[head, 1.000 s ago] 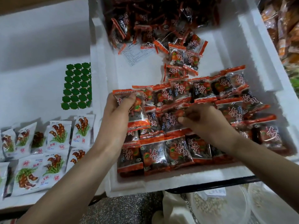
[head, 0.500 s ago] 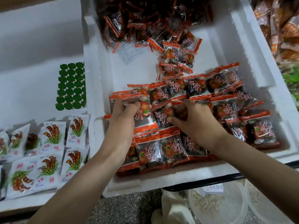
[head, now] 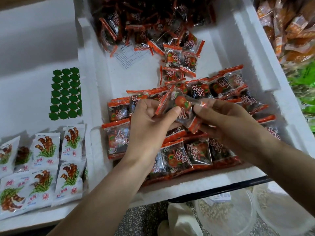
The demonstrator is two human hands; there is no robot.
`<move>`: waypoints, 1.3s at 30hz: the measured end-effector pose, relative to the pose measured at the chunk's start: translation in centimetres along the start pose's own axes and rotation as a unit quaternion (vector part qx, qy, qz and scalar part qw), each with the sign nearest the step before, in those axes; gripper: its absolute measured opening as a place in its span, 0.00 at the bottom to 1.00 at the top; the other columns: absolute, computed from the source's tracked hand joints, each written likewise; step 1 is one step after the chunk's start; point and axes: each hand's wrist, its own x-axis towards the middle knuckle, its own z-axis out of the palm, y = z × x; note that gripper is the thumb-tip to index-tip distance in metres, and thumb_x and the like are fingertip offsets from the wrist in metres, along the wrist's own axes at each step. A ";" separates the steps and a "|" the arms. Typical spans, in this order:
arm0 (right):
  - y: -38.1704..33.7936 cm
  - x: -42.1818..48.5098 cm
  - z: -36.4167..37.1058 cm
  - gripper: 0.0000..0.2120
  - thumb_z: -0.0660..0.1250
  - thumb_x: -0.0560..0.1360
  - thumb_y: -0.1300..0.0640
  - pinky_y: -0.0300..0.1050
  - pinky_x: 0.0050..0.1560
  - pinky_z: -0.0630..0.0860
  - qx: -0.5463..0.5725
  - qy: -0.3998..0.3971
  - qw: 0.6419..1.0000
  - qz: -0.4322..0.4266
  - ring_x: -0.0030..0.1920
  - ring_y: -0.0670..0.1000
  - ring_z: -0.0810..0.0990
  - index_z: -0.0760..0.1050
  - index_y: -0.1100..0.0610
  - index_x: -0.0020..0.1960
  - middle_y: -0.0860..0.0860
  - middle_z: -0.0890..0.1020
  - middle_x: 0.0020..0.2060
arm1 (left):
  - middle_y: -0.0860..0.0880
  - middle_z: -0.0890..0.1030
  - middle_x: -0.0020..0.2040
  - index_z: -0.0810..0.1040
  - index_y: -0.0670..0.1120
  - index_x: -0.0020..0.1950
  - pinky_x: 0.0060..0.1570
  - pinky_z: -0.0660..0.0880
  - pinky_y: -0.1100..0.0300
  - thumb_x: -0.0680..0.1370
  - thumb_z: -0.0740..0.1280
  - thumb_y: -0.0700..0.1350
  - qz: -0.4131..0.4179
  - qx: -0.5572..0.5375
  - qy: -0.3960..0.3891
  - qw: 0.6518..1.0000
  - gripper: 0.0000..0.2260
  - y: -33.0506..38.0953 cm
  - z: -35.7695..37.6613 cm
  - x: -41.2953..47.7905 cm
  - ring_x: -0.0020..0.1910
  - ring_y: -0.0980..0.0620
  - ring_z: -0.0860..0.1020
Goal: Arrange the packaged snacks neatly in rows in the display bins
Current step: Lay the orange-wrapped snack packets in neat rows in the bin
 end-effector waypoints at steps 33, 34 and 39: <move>1.4 4.7 -2.6 0.33 0.68 0.71 0.47 0.48 0.69 0.60 -0.706 -0.059 0.658 -0.255 0.67 0.55 0.63 0.64 0.54 0.73 0.51 0.68 0.70 | 0.47 0.76 0.53 0.77 0.41 0.57 0.52 0.76 0.53 0.73 0.70 0.43 0.288 0.629 -0.077 0.719 0.14 -4.7 -1.7 0.6 0.52 0.48 0.76; 1.6 4.5 -2.6 0.33 0.68 0.71 0.49 0.43 0.70 0.56 -0.683 -0.078 0.685 -0.240 0.69 0.51 0.59 0.62 0.53 0.73 0.48 0.65 0.72 | 0.47 0.76 0.53 0.77 0.41 0.57 0.53 0.76 0.54 0.73 0.70 0.43 0.288 0.628 -0.076 0.719 0.14 -4.8 -1.8 0.6 0.52 0.48 0.76; 2.5 4.8 -3.1 0.32 0.65 0.69 0.45 0.41 0.69 0.54 -0.641 -0.106 0.719 -0.245 0.72 0.50 0.59 0.66 0.52 0.71 0.48 0.66 0.71 | 0.47 0.76 0.53 0.77 0.42 0.57 0.51 0.77 0.54 0.72 0.71 0.43 0.285 0.632 -0.077 0.716 0.15 -4.9 -1.9 0.6 0.51 0.48 0.76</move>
